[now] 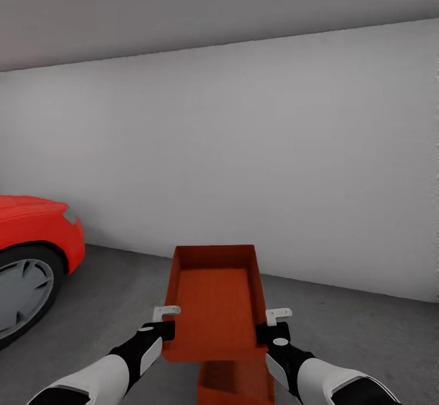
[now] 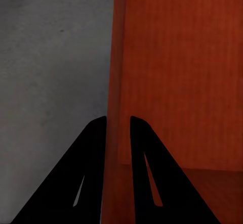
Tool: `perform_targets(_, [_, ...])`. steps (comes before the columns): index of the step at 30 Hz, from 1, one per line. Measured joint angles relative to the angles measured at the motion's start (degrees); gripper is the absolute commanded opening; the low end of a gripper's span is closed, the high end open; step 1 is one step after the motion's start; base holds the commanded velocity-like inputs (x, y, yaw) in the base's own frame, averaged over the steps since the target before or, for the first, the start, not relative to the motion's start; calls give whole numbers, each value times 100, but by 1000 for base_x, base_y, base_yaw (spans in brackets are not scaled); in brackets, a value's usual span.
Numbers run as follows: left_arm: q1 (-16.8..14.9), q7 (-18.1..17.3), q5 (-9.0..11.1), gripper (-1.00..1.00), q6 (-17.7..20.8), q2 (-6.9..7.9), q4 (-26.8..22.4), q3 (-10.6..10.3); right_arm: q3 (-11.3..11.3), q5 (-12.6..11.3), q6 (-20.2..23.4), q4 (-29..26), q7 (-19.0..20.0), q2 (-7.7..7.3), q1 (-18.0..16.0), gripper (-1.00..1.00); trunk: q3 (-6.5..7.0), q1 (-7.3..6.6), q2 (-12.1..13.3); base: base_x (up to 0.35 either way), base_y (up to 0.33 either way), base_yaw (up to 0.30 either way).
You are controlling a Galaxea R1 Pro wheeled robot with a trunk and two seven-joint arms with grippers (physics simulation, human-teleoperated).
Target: Move the two storage containers from the living room to the garage. In the garage, place one container on the floor and stack the other container on top of it (either order is fine).
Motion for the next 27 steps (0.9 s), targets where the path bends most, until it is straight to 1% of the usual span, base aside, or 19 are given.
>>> perform_targets(8, [2,0,-2,-100,5,0,-6,2,0,-1,0,0,1,0,0,-100,0,0,0,320,173,-247])
perform_targets(18, [2,5,2,-100,12,1,-11,-7,-5,1,0,1,0,1,-1,-100,0,3,0,28,15,-245])
perform_targets(27, [0,6,-1,-100,16,1,-13,-7,-6,-2,1,3,1,1,-2,-100,0,3,0,0,0,-36])
